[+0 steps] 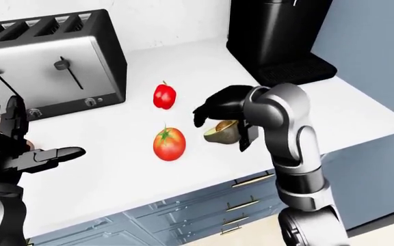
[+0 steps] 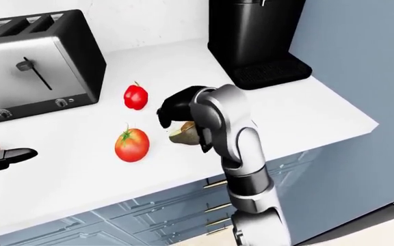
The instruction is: Place the avocado, onion, tomato and bell pepper on the cutting board.
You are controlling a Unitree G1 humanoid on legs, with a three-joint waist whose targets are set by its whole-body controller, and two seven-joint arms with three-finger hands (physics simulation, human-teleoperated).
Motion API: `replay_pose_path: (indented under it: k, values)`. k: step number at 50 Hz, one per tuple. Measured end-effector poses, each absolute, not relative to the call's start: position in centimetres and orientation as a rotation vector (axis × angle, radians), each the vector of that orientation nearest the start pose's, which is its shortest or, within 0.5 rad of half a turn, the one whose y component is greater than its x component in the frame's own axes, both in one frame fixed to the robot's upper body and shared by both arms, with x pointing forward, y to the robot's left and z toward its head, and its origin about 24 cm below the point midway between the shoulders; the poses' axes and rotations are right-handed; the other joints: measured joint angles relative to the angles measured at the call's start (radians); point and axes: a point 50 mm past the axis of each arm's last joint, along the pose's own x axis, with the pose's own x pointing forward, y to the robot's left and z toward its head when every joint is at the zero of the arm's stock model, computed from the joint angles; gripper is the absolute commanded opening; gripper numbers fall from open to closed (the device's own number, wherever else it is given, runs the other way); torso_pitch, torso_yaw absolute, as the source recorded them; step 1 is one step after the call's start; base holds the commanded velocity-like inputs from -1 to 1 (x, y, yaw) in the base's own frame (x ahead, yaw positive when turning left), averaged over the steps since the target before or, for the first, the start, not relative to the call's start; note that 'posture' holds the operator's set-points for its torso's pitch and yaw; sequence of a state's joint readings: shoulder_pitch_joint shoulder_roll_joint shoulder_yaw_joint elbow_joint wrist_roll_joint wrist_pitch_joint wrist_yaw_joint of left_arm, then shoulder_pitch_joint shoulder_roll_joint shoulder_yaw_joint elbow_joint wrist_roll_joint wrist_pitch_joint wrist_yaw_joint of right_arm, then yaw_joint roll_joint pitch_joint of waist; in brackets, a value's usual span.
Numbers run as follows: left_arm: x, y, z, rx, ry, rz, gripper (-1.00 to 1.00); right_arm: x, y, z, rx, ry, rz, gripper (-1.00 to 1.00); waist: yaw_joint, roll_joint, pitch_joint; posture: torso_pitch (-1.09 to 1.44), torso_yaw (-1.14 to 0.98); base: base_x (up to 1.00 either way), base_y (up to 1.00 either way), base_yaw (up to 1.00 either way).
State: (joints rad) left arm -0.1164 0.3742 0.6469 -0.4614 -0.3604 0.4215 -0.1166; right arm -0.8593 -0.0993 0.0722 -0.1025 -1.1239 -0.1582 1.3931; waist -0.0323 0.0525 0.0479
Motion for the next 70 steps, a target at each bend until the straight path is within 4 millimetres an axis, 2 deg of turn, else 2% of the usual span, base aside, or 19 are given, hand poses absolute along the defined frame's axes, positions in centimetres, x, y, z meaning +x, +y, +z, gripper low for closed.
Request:
replay_pose_path:
  k: [6,7,8,9,10,18,28,40,44,52,56,62,70]
  values:
    - [21.7,30.6,19.1,0.055,-0.333,0.307,1.00,30.4,-5.8,23.9,-1.706,-0.131,0.874,-0.12,0.001,0.000,-0.002,0.00,0.00,0.00,0.00,0.00]
    - [21.7,30.6,19.1,0.054,-0.332,0.308,1.00,30.4,-5.8,23.8,-1.707,-0.134,0.872,-0.47,0.001,0.000,-0.002,0.00,0.00,0.00,0.00,0.00]
    - [21.7,30.6,19.1,0.053,-0.332,0.307,1.00,30.4,-5.8,23.8,-1.707,-0.136,0.872,-0.52,0.002,0.000,-0.003,0.00,0.00,0.00,0.00,0.00]
    - [21.7,30.6,19.1,0.053,-0.332,0.307,1.00,30.5,-5.8,23.7,-1.707,-0.138,0.873,-0.84,0.002,0.000,-0.003,0.00,0.00,0.00,0.00,0.00]
    - [21.7,30.6,19.1,0.053,-0.333,0.307,1.00,30.6,-5.8,23.6,-1.708,-0.139,0.874,-1.00,0.003,0.000,-0.004,0.00,0.00,0.00,0.00,0.00]
    - [21.6,30.6,19.1,0.054,-0.335,0.309,1.00,31.4,-6.6,23.4,-1.707,-0.110,0.886,-1.00,0.003,-0.001,0.001,0.00,0.00,0.00,0.00,0.00]
    - [21.7,30.3,19.3,0.058,-0.335,0.299,1.00,31.9,-8.4,26.3,-1.674,-0.138,0.808,-1.00,0.001,-0.004,0.003,0.00,0.00,0.00,0.00,0.00]
    - [21.8,30.1,19.6,0.066,-0.338,0.287,1.00,32.6,-11.3,27.4,-1.589,-0.102,0.764,-1.00,0.003,-0.007,0.008,0.00,0.00,0.00,0.00,0.00]
    - [21.9,29.8,19.5,0.069,-0.336,0.279,1.00,32.0,-12.3,28.1,-1.563,-0.120,0.728,-1.00,0.006,-0.010,0.007,0.00,0.00,0.00,0.00,0.00]
    - [22.0,29.5,19.7,0.082,-0.340,0.270,1.00,31.3,-14.1,28.2,-1.526,-0.117,0.722,-1.00,0.008,-0.017,0.006,0.00,0.00,0.00,0.00,0.00]
    - [22.0,29.3,20.2,0.105,-0.355,0.256,1.00,31.4,-15.7,28.2,-1.505,-0.087,0.691,-1.00,0.009,-0.021,0.007,0.00,0.00,0.00,0.00,0.00]
    - [22.4,28.8,21.6,0.152,-0.390,0.219,1.00,31.9,-16.5,27.8,-1.474,-0.090,0.683,-1.00,0.009,-0.021,0.004,0.00,0.00,0.00,0.00,0.00]
    - [23.4,27.1,23.5,0.247,-0.402,0.172,1.00,34.1,-17.6,27.8,-1.433,-0.105,0.697,-1.00,0.007,-0.016,0.004,0.00,0.00,0.00,0.00,0.00]
